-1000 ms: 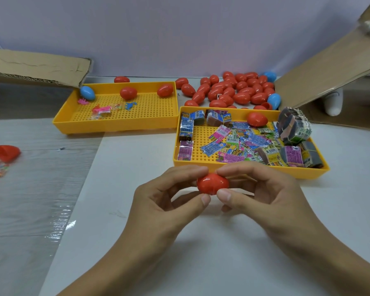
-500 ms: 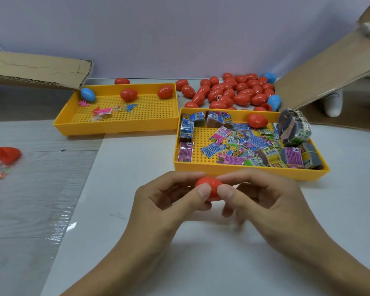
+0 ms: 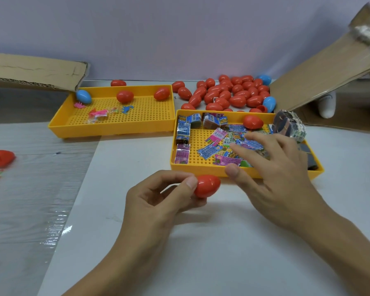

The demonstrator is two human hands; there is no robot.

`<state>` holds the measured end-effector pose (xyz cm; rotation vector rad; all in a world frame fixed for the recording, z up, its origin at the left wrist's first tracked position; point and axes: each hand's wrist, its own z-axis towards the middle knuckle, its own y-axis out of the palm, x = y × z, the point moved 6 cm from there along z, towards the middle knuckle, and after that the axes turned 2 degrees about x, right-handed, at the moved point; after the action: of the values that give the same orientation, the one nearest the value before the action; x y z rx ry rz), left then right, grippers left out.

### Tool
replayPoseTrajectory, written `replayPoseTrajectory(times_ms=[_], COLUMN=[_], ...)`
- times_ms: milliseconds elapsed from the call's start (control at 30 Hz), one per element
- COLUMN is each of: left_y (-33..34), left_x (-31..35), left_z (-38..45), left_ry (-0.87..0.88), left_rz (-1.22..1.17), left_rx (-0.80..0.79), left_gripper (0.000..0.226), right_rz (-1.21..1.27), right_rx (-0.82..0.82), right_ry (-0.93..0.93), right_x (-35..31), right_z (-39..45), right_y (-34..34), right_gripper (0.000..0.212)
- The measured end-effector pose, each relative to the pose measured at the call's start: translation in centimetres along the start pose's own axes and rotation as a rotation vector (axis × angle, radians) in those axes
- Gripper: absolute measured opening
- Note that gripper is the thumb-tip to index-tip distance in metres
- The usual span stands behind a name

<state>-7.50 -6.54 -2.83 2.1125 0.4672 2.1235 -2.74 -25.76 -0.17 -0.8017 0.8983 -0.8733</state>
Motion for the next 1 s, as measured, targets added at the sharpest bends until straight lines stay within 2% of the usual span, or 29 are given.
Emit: replayPoseTrajectory(times_ms=[100, 200, 267, 300, 367, 467, 633, 767, 867, 1000], left_y=[-0.1, 0.0, 0.1, 0.3, 0.3, 0.3, 0.4, 0.4, 0.7, 0.9], left_x=[0.0, -0.2, -0.4, -0.3, -0.4, -0.3, -0.3, 0.1, 0.2, 0.3], left_z=[0.4, 0.7, 0.8, 1.0, 1.1, 1.2, 1.0, 0.6, 0.2, 0.0], left_ry=[-0.046, -0.111, -0.152, -0.164, -0.176, -0.165, -0.11, 0.02, 0.113, 0.092], left_rz=[-0.136, -0.26, -0.312, -0.332, -0.357, -0.363, -0.249, -0.117, -0.017, 0.043], left_rx=[-0.002, -0.012, -0.028, -0.04, -0.065, -0.085, -0.11, -0.117, -0.162, -0.201], left_gripper=[0.013, 0.023, 0.022, 0.025, 0.047, 0.057, 0.047, 0.022, 0.023, 0.02], right_rz=[-0.039, 0.006, 0.099, 0.152, 0.264, 0.415, 0.715, 1.032, 1.135, 1.176], right_rx=[-0.049, 0.032, 0.079, 0.09, 0.082, 0.101, 0.184, -0.025, -0.168, -0.303], right_ry=[-0.017, -0.052, -0.036, -0.024, 0.0, 0.042, 0.105, 0.156, 0.266, 0.388], right_x=[0.5, 0.5, 0.7, 0.8, 1.0, 1.0, 0.5, -1.1, -1.5, -1.9], right_z=[-0.1, 0.1, 0.2, 0.2, 0.2, 0.2, -0.3, -1.0, -1.5, -2.3], right_y=[0.6, 0.0, -0.4, -0.6, -0.9, -1.6, -2.7, -2.1, -0.9, 0.6], right_gripper=[0.073, 0.046, 0.029, 0.022, 0.009, 0.006, 0.008, 0.009, 0.013, 0.018])
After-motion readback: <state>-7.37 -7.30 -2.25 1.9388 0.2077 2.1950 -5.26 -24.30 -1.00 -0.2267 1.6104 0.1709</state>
